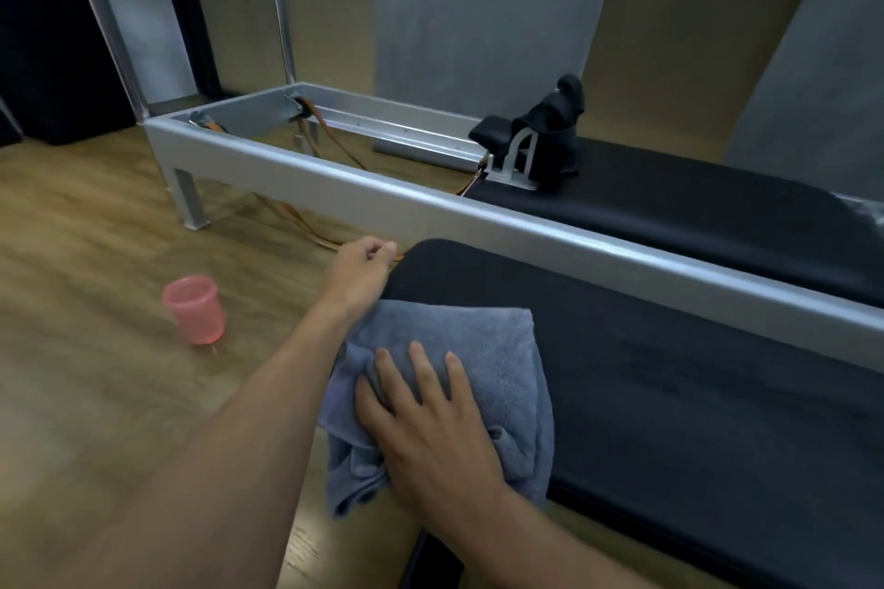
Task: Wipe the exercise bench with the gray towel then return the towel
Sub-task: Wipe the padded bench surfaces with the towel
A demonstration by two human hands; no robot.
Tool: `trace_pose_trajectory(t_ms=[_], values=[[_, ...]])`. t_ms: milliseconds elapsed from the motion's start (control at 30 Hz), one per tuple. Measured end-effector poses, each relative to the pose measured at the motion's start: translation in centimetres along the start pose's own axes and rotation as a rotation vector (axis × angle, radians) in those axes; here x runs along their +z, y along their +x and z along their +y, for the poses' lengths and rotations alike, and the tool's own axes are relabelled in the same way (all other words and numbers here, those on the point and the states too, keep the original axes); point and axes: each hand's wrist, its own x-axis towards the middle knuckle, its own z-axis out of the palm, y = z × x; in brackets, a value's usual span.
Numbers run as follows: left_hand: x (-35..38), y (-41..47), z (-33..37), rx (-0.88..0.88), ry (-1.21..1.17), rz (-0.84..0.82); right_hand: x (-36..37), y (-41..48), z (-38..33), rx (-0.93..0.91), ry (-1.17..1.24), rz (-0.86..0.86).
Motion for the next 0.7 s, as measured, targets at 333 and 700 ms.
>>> trace_pose_trajectory(t_ms=[333,700], values=[[1.3,0.7,-0.3,0.11,0.29,-0.17,0.1,3.8,-3.2,-0.226,-0.398,-0.04],[2.7,3.4,-2.6,-0.026,0.465,-0.361,0.2,-8.9,4.7,-0.323,-0.425,-0.039]])
